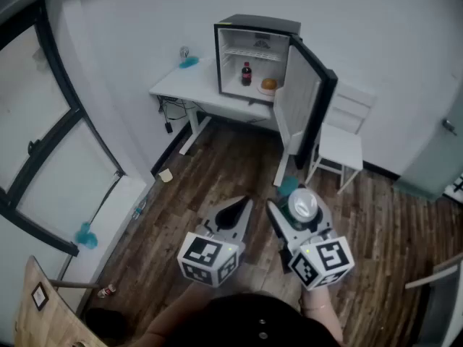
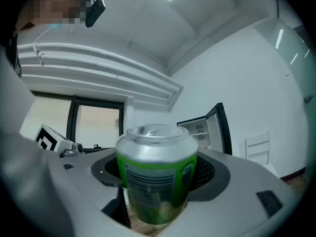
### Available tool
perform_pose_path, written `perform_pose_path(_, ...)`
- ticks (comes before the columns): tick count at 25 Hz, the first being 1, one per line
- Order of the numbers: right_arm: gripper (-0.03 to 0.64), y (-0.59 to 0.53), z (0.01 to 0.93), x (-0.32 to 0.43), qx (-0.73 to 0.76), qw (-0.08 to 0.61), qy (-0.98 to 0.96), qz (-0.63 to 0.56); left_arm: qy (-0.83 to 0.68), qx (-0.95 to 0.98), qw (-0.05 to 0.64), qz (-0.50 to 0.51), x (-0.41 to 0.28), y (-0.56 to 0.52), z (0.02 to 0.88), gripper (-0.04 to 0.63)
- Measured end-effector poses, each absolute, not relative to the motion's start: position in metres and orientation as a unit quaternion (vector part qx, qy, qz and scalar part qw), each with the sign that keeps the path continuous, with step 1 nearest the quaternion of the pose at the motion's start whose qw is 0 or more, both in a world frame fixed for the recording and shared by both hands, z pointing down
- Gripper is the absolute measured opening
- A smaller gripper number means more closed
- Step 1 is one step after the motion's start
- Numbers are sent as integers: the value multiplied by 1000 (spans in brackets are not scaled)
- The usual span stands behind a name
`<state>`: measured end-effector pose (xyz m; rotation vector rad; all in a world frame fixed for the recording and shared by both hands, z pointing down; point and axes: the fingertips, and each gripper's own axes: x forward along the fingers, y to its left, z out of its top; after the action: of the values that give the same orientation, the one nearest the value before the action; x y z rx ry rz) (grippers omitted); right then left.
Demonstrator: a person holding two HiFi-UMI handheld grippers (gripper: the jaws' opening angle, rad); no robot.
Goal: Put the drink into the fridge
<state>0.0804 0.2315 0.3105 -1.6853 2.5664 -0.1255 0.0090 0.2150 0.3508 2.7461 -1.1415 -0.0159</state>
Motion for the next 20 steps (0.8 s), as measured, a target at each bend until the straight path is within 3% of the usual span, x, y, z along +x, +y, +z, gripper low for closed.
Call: perform_pose_path(20, 344, 220, 315, 87, -545, 39, 835, -60, -376, 922, 93, -11, 17, 207, 355, 6)
